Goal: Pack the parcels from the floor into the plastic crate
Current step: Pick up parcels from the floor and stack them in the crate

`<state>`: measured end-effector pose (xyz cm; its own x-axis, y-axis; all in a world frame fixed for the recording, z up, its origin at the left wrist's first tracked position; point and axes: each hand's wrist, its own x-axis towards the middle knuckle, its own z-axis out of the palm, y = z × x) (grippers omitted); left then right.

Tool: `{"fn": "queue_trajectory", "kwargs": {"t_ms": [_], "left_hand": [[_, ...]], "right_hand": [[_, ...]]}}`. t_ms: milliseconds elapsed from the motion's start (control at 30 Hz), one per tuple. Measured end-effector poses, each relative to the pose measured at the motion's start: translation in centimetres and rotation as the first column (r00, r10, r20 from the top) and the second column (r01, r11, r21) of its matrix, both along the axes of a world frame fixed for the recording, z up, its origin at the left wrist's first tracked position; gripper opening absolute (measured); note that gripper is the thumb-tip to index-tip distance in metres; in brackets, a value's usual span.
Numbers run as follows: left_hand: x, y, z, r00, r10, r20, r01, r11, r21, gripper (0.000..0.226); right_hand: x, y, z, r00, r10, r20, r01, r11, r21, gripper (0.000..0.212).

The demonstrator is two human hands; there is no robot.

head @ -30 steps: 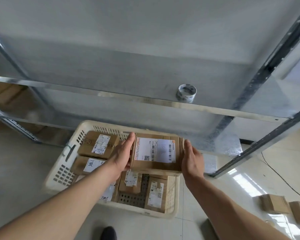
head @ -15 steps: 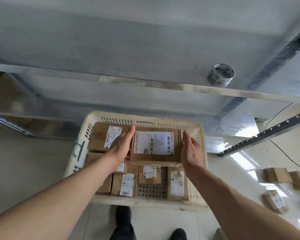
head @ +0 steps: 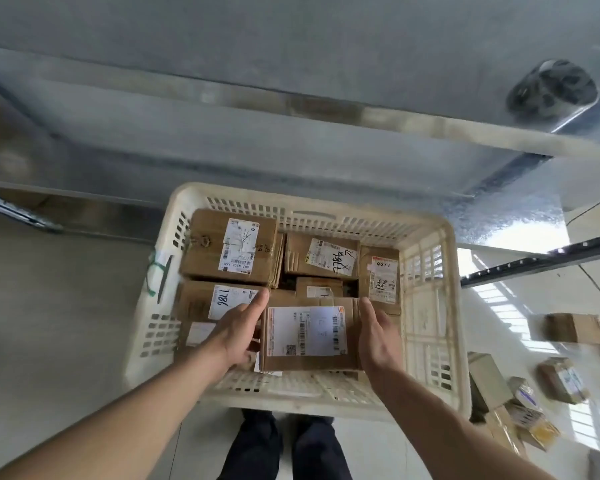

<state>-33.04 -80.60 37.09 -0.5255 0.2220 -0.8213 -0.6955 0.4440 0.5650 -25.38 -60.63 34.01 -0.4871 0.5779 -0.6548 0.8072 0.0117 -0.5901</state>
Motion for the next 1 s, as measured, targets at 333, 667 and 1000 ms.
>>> {"fn": "queue_trajectory", "kwargs": {"t_ms": [333,667,1000], "left_hand": [[3.2,-1.7,-6.2,0.997,-0.033,0.067,0.034,0.999,-0.009,0.048],[3.6,-1.2,-8.7,0.972,-0.233,-0.035,0.231,0.972,-0.047,0.107],[3.9,-0.2,-10.9,0.982,-0.148,0.119,0.15,0.989,-0.009,0.082]], "right_hand": [[2.5,-2.0,-7.4,0.983,0.132,0.125,-0.123,0.99,-0.074,0.079],[2.2,-0.9,-7.5,0.978,0.171,0.121,-0.173,0.985,0.004,0.064],[0.6,-0.1,-6.8,0.924,0.347,0.162,-0.364,0.927,0.091,0.064]]}}
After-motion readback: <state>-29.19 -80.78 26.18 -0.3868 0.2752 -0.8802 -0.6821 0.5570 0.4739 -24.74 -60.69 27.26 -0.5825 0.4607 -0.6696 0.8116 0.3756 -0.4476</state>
